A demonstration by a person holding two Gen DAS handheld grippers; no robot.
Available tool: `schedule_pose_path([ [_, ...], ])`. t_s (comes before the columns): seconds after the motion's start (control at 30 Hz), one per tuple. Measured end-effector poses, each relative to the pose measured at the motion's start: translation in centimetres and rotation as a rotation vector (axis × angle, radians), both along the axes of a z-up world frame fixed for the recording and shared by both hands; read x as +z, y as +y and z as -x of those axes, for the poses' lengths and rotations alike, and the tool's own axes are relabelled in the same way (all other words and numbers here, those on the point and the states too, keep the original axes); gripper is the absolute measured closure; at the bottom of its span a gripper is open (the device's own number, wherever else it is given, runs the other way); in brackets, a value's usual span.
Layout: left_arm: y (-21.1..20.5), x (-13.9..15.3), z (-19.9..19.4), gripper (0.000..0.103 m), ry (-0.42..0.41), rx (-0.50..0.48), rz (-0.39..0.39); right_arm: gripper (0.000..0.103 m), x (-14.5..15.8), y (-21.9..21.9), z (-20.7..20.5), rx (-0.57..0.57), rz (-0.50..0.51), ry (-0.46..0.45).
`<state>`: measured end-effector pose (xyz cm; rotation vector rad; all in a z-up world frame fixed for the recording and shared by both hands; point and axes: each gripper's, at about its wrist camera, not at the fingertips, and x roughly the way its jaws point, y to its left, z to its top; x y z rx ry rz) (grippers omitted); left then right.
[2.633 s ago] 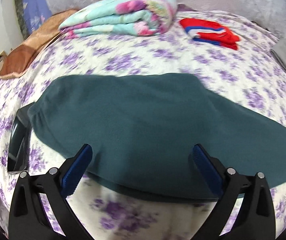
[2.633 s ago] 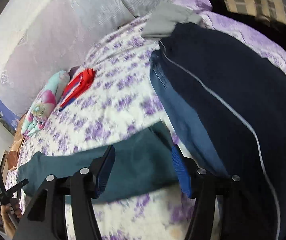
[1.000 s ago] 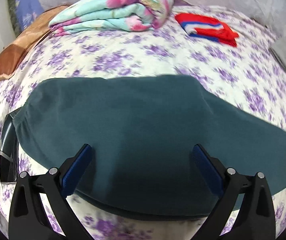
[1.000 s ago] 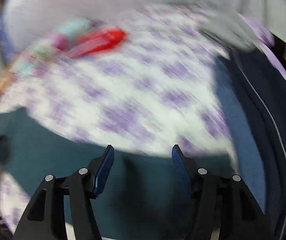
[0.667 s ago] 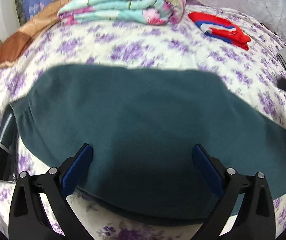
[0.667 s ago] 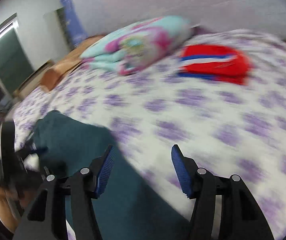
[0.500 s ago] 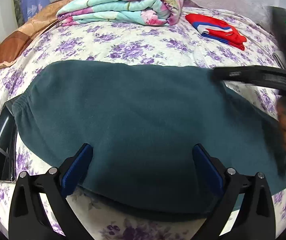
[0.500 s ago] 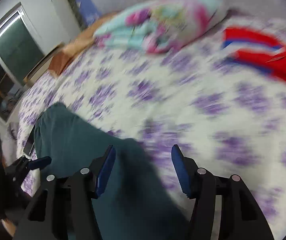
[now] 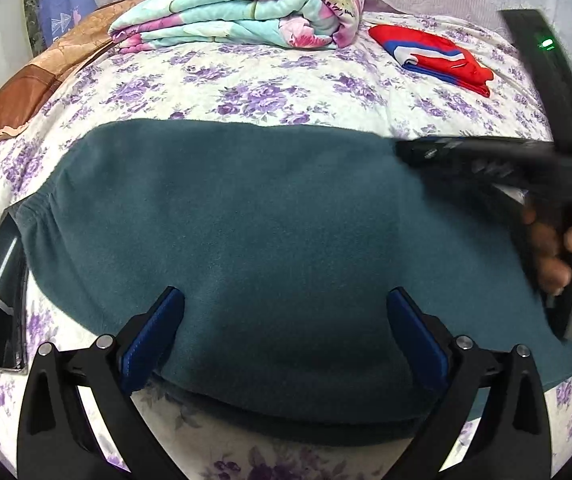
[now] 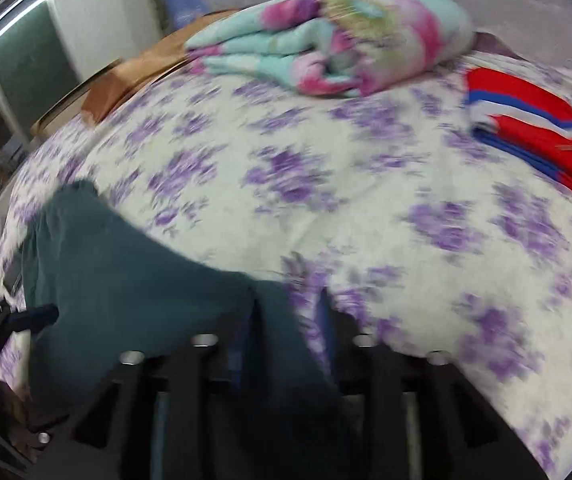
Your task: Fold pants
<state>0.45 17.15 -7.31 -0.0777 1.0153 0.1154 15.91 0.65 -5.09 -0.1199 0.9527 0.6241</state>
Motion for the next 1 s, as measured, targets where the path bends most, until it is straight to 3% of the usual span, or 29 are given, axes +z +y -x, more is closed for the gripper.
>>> schedule_pose_path([
  [0.07,0.0,0.6,0.3,0.004,0.005,0.016,-0.004,0.055,1.5,-3.2,1.4,-0.083,0.042,-0.029],
  [0.2,-0.2,2.2,0.8,0.004,-0.033,0.005,-0.019,0.051,2.8,-12.3,6.6,-0.139,0.024,-0.028],
  [0.33,0.4,2.4,-0.2,0.004,-0.044,0.032,-0.067,0.044,2.1,-27.1,12.8,-0.416,-0.024,0.012],
  [0.4,1.8,1.2,-1.2,0.004,0.001,0.095,-0.072,0.042,0.3,-32.5,15.0,-0.554,0.004,0.031],
  [0.43,2.4,0.6,-1.7,0.004,0.024,0.122,-0.069,0.044,-0.7,-35.1,16.0,-0.655,0.062,0.04],
  [0.47,3.2,0.3,-1.8,0.004,0.026,0.143,0.0,0.065,-1.4,-37.8,17.3,-0.74,0.1,0.026],
  [0.5,3.5,0.5,-1.8,0.004,0.022,0.157,0.024,0.079,-1.0,-39.5,18.9,-0.769,0.054,-0.005],
  [0.53,3.5,0.8,-1.7,0.004,0.017,0.173,0.026,0.082,-0.4,-40.3,19.9,-0.806,0.029,-0.023],
  [0.57,3.3,1.1,-1.6,0.004,0.014,0.175,0.011,0.059,0.8,-41.4,21.7,-0.885,0.014,-0.084],
  [0.63,2.5,1.6,-1.2,0.005,-0.001,0.173,-0.019,0.041,2.6,-42.3,24.6,-0.932,-0.057,-0.18],
  [0.73,-0.3,2.6,-0.1,0.005,-0.052,0.079,-0.032,0.041,2.6,-42.2,26.1,-0.884,-0.116,-0.102],
  [0.87,-4.4,2.9,0.4,0.005,-0.089,-0.065,-0.045,0.041,-0.1,-40.7,26.0,-0.864,-0.137,0.053],
  [1.0,-7.4,2.0,0.5,0.005,-0.085,-0.166,-0.052,0.041,-1.6,-39.8,25.5,-0.872,-0.181,0.045],
])
